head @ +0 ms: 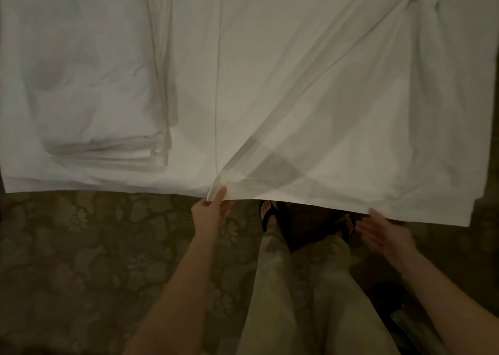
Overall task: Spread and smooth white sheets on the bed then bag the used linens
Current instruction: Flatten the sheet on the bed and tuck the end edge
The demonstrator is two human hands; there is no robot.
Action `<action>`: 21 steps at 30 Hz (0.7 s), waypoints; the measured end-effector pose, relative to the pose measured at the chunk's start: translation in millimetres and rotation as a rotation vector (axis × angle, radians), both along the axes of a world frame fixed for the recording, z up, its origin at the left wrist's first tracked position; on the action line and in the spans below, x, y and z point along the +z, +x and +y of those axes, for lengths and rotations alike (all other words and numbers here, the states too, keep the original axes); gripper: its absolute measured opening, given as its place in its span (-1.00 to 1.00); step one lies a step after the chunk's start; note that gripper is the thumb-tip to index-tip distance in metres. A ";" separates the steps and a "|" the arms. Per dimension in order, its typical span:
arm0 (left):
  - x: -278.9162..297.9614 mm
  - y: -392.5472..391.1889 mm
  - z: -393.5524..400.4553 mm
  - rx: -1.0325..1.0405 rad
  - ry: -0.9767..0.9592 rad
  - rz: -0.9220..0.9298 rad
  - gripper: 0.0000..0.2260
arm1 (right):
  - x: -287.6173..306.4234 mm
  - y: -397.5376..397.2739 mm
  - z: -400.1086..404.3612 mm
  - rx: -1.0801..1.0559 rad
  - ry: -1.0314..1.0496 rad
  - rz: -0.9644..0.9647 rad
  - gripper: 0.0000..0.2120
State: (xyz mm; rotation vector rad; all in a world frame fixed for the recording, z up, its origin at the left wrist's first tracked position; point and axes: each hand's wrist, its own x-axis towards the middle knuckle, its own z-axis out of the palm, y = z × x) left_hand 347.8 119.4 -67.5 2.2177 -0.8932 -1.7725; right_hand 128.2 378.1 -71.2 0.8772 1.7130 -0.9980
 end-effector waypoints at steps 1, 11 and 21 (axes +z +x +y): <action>4.5 4.2 2.8 -0.108 0.029 -0.065 -0.83 | 5.6 6.3 -4.1 0.147 0.007 -0.043 -0.73; 103.3 -96.5 -6.2 -1.126 -0.324 -0.127 -0.70 | 99.4 -13.6 -126.4 1.094 -0.206 0.633 -0.70; 266.3 -189.2 7.2 -1.471 -0.732 -0.281 -0.56 | 280.4 -105.2 -128.1 1.566 -0.177 1.093 -0.55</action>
